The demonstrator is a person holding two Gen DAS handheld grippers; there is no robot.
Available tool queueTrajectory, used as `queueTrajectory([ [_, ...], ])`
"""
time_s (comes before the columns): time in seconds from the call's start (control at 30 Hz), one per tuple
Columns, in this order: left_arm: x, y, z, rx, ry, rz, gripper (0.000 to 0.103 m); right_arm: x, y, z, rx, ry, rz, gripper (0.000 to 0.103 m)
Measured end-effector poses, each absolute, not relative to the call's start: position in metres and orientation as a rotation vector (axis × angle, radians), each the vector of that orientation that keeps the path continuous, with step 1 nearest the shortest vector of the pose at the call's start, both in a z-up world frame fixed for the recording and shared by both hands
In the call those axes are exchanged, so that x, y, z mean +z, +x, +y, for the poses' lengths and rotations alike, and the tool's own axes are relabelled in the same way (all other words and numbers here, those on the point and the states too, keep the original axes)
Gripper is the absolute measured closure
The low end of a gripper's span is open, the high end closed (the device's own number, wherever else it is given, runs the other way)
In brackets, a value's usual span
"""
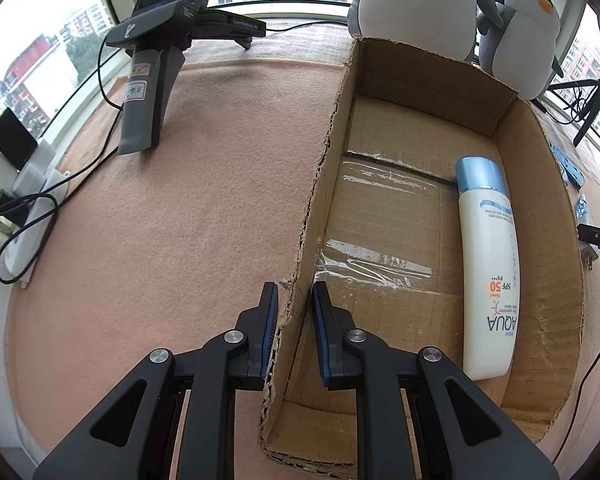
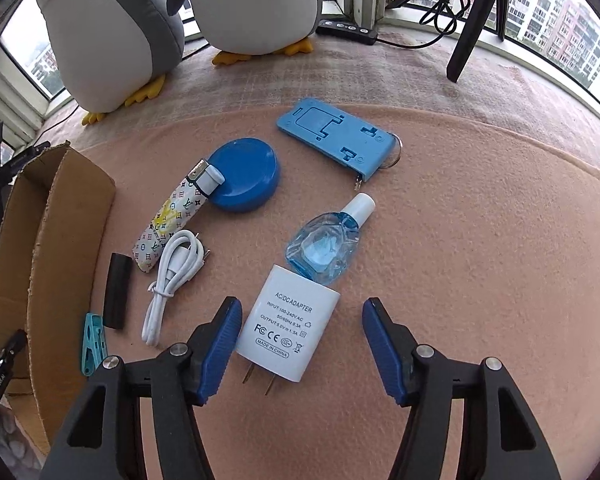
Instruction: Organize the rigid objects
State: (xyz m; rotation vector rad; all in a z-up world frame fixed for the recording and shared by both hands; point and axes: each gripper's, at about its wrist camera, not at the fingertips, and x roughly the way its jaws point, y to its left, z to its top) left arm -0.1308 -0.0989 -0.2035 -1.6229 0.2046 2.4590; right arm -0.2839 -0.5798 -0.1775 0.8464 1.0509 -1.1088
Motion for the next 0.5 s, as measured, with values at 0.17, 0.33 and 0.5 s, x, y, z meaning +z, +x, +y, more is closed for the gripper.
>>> queueTrajectory([
  [0.17,-0.204,-0.131,-0.099,2.455,-1.62,0.208,0.087,-0.177,-0.286,-0.581,-1.109,0.826,1.066,0.062],
  [0.33,-0.204,-0.131,-0.099,2.451,-1.616,0.213,0.087,-0.176,-0.291,-0.58,-1.104,0.824,1.07,0.071],
  [0.5,-0.204,-0.131,-0.099,2.447,-1.614,0.216,0.087,-0.174,-0.291,-0.569,-1.092,0.804,1.066,0.071],
])
